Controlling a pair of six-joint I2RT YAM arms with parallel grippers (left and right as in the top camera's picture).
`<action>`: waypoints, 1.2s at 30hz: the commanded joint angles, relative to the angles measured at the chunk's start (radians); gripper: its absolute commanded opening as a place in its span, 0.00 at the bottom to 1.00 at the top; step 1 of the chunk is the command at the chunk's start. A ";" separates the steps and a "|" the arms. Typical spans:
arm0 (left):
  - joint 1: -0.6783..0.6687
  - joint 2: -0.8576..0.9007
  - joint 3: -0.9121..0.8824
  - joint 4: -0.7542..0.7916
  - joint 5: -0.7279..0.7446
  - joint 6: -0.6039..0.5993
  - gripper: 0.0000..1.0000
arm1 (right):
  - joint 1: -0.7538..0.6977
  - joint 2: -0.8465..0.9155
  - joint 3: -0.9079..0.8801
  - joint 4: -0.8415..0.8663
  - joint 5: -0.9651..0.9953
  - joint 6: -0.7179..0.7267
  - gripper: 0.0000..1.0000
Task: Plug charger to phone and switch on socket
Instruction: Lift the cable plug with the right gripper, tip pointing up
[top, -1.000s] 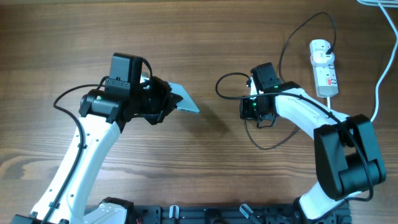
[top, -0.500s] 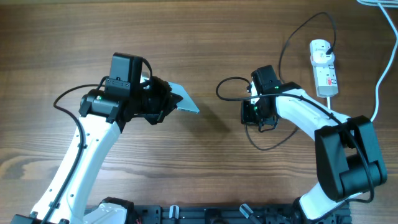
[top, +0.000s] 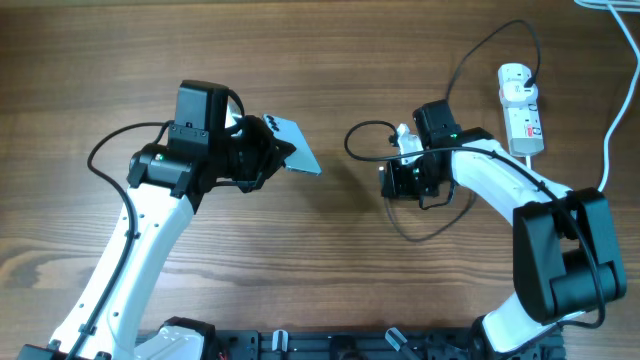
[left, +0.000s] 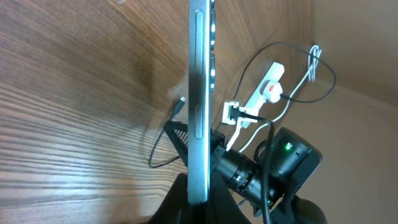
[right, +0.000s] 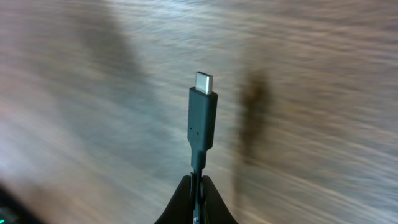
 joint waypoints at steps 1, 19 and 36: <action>-0.003 -0.002 0.009 0.015 0.009 0.066 0.04 | -0.001 -0.024 0.018 -0.018 0.253 -0.117 0.05; -0.003 -0.002 0.009 0.019 0.009 0.066 0.04 | 0.019 -0.024 0.013 0.047 0.198 -0.083 0.20; -0.003 -0.002 0.009 0.018 0.009 0.066 0.04 | 0.021 -0.024 -0.043 0.109 0.156 -0.031 0.17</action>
